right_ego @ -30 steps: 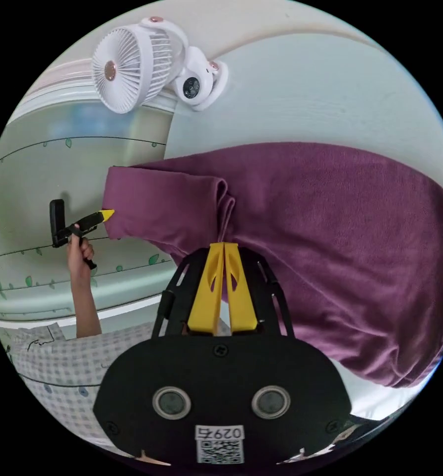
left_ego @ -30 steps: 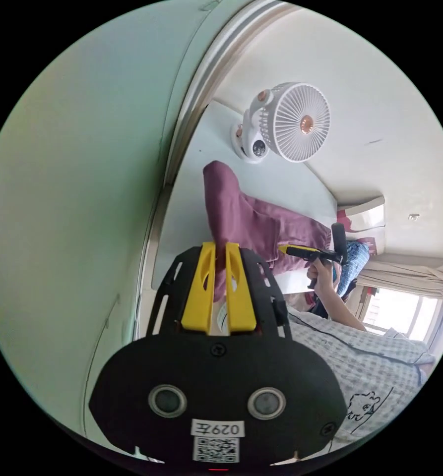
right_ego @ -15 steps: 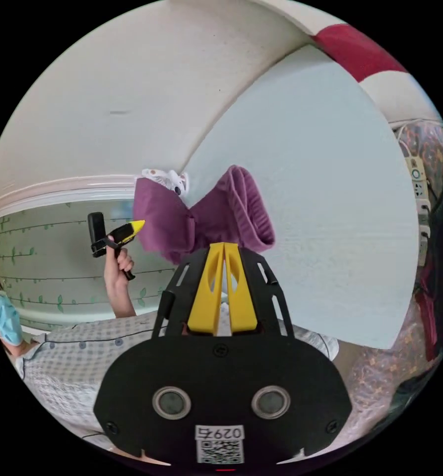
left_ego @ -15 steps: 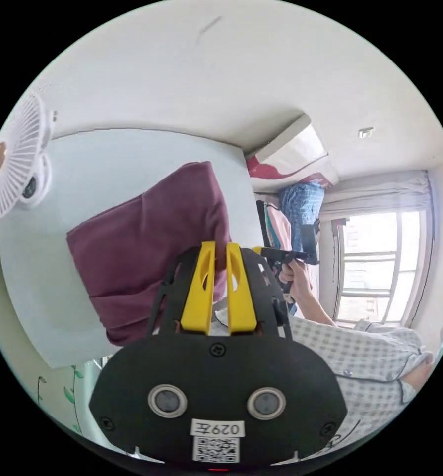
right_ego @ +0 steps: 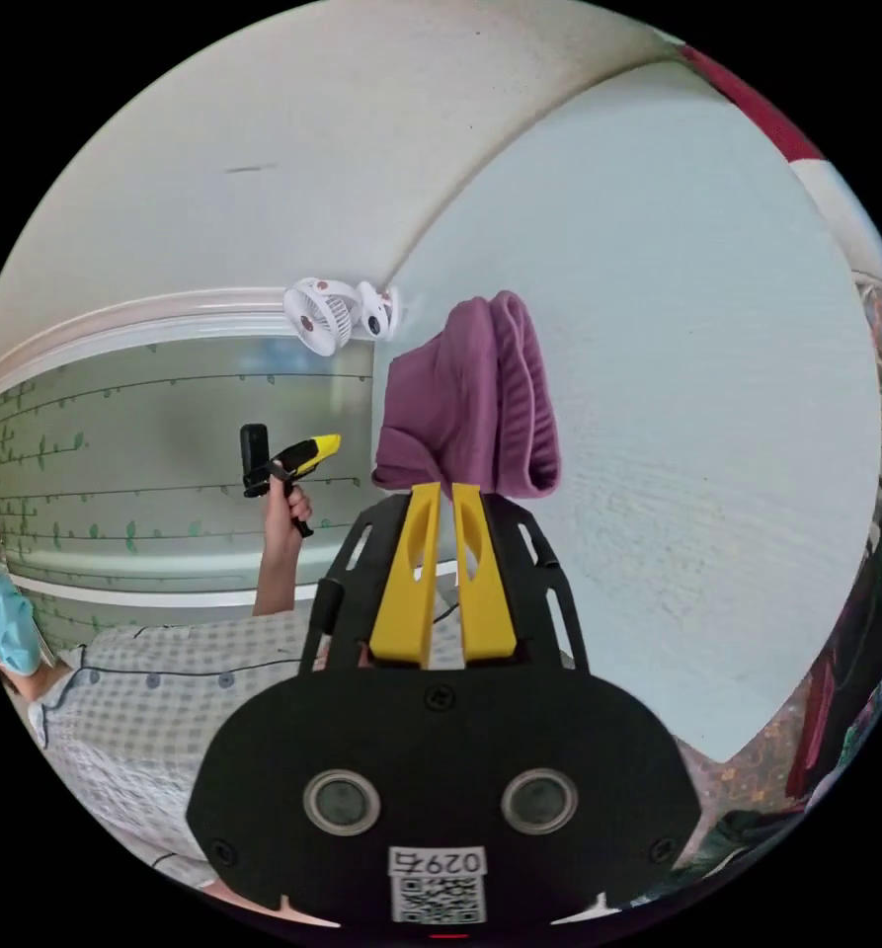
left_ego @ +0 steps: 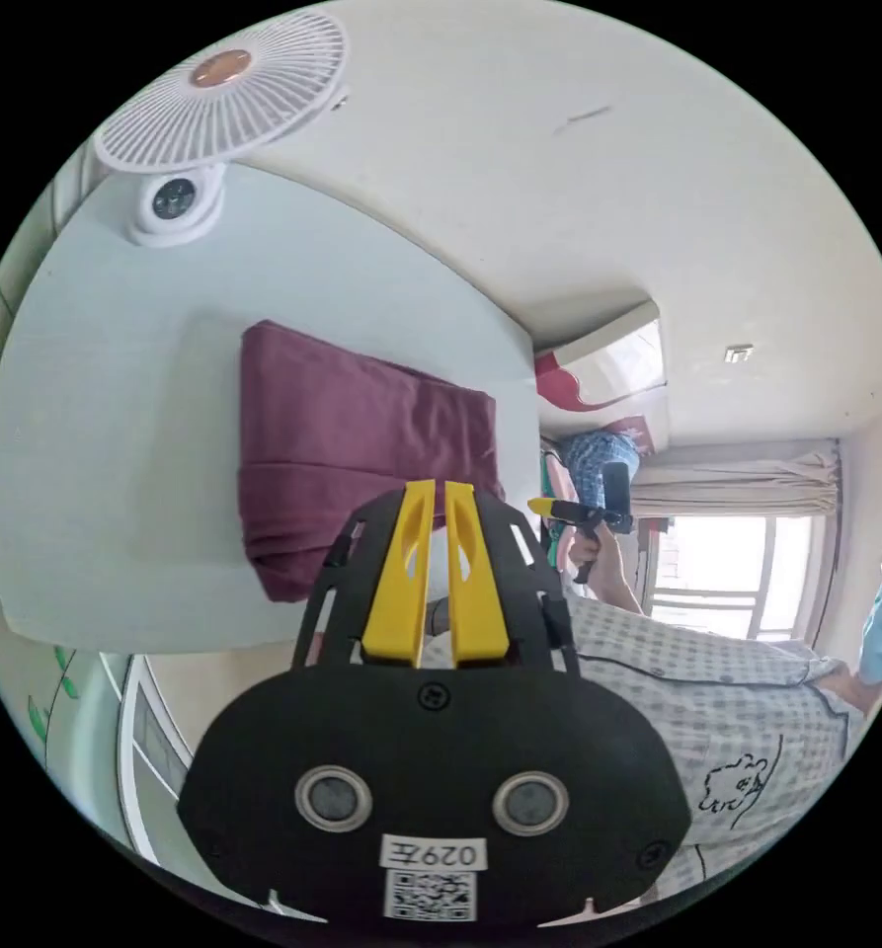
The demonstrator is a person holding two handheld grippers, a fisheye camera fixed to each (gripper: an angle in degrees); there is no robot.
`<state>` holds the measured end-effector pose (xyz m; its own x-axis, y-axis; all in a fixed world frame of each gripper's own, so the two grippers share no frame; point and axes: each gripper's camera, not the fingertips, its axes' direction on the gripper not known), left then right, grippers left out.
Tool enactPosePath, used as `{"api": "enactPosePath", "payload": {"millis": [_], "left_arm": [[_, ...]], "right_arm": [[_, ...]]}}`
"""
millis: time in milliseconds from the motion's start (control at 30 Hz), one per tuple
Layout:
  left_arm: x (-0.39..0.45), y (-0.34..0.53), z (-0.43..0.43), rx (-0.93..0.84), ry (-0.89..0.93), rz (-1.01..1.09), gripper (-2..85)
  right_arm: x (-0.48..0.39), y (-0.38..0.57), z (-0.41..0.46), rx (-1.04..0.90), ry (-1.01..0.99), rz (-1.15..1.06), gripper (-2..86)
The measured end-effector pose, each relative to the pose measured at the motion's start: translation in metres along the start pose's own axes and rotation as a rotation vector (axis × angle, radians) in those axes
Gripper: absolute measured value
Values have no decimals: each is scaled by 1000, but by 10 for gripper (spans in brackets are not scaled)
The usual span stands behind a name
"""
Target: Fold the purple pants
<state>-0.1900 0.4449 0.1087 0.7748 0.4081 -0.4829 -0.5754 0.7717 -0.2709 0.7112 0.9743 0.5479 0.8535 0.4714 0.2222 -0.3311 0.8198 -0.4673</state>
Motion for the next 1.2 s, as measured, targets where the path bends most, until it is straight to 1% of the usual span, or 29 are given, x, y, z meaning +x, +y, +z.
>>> {"api": "enactPosePath", "payload": {"millis": [67, 167, 333, 400, 467, 500, 633, 667, 733, 767, 800, 833, 867, 900, 933, 967, 1067, 1100, 1200], "left_arm": [[-20, 28, -23, 47, -136, -75, 61], [-26, 56, -37, 90, -236, -109, 84], [-26, 73, -36, 107, -273, -92, 96], [-29, 74, -32, 83, -275, -103, 98], [-32, 75, -27, 50, -256, -95, 94], [-33, 75, -26, 44, -256, -95, 90], [-42, 77, -22, -24, -267, -70, 34], [-46, 76, -23, -42, -255, -62, 13], [-52, 74, -27, -45, -233, -60, -2], [-57, 71, -31, -43, -218, -67, -6], [-60, 70, -33, -42, -209, -72, -7], [-65, 65, -35, -40, -183, -74, -8], [-72, 60, -37, -36, -151, -76, -9], [-75, 58, -38, -33, -135, -80, -9], [-82, 52, -38, -30, -98, -89, -9], [-87, 47, -39, -28, -58, -92, -9], [-92, 36, -37, -36, 3, -75, -10], [-92, 34, -35, -48, -3, -69, -10], [-89, 23, -23, -119, -3, -2, -10]], "right_arm": [[-27, -20, 36, -68, 83, -76, 26], [-67, -39, 79, -156, 138, -227, 12], [-96, -78, 158, -298, 139, -260, 27], [-103, -85, 191, -363, 224, -270, 46], [-110, -82, 234, -462, 399, -324, 59], [-112, -80, 241, -473, 420, -338, 56], [-137, -72, 272, -453, 515, -435, 16], [-151, -70, 270, -386, 546, -472, 11], [-172, -66, 260, -273, 590, -503, 9], [-177, -68, 259, -239, 613, -482, 10], [-175, -70, 261, -248, 626, -460, 12], [-165, -76, 273, -321, 646, -405, 16], [-151, -83, 287, -416, 637, -334, 26], [-145, -85, 291, -442, 617, -296, 30], [-142, -89, 293, -407, 558, -249, 42], [-149, -91, 290, -318, 501, -240, 42], [-179, -103, 301, -169, 474, -289, 14], [-183, -109, 309, -159, 485, -283, 11], [-204, -148, 371, -242, 470, -307, -1]]}}
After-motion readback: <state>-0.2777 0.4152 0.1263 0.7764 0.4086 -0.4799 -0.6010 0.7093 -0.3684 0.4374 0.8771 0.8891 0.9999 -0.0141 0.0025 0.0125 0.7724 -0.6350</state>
